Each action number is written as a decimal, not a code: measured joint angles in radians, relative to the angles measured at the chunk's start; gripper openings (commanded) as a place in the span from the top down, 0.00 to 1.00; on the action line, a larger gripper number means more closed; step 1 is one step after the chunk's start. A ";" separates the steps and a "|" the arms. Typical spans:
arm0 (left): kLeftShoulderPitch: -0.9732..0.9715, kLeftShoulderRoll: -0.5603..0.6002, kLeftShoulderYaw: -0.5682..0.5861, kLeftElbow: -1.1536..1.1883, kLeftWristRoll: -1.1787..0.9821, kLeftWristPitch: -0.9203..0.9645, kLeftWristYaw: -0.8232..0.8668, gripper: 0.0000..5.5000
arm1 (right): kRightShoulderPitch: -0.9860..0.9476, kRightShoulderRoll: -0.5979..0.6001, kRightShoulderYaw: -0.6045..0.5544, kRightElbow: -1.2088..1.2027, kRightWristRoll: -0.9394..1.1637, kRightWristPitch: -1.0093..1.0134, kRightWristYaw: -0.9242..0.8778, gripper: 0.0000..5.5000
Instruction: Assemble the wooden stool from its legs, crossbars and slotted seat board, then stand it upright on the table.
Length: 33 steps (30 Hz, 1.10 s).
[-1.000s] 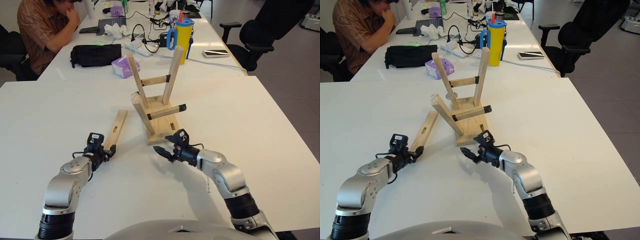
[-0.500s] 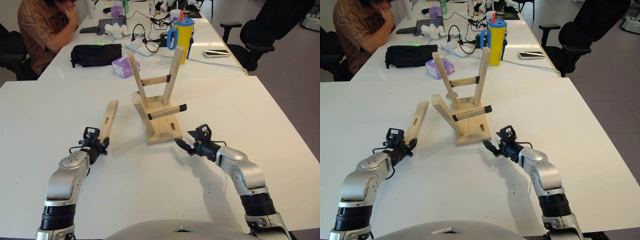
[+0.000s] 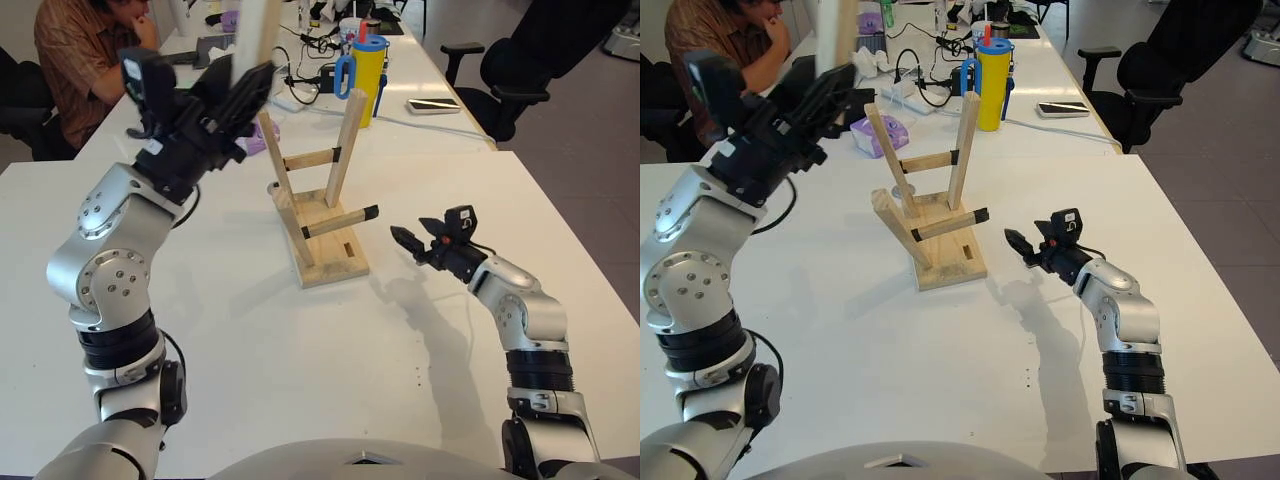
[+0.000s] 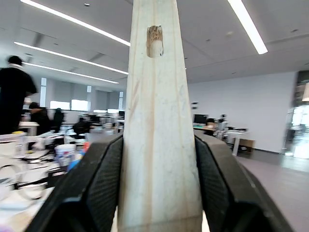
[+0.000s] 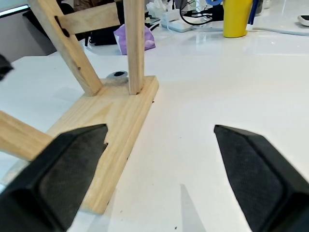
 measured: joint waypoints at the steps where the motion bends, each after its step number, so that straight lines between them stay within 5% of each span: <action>1: -0.016 -0.028 -0.017 -0.014 -0.044 0.015 0.033 0.62 | -0.007 -0.020 0.035 0.035 -0.058 -0.034 -0.014 0.26; 9: 0.046 -0.168 -0.220 -0.036 -0.102 0.031 0.147 0.62 | -0.058 0.150 0.264 0.303 -0.283 -0.289 -0.111 0.26; 15: 0.120 -0.089 -0.210 0.003 -0.065 0.026 0.087 0.62 | 0.058 0.165 0.385 0.086 -0.249 -0.183 0.037 0.26; 20: 0.180 -0.067 -0.216 -0.009 -0.071 0.025 0.040 0.62 | 0.068 0.065 0.223 0.050 -0.193 -0.079 0.023 0.26; 25: 0.260 0.040 -0.159 0.008 -0.254 0.109 -0.092 0.62 | 0.030 -0.014 -0.014 -0.062 0.163 0.204 0.185 0.26; 33: 0.429 0.258 -0.167 0.125 -0.351 0.275 -0.400 0.62 | 0.074 -0.164 -0.175 -0.192 0.659 0.586 0.466 0.26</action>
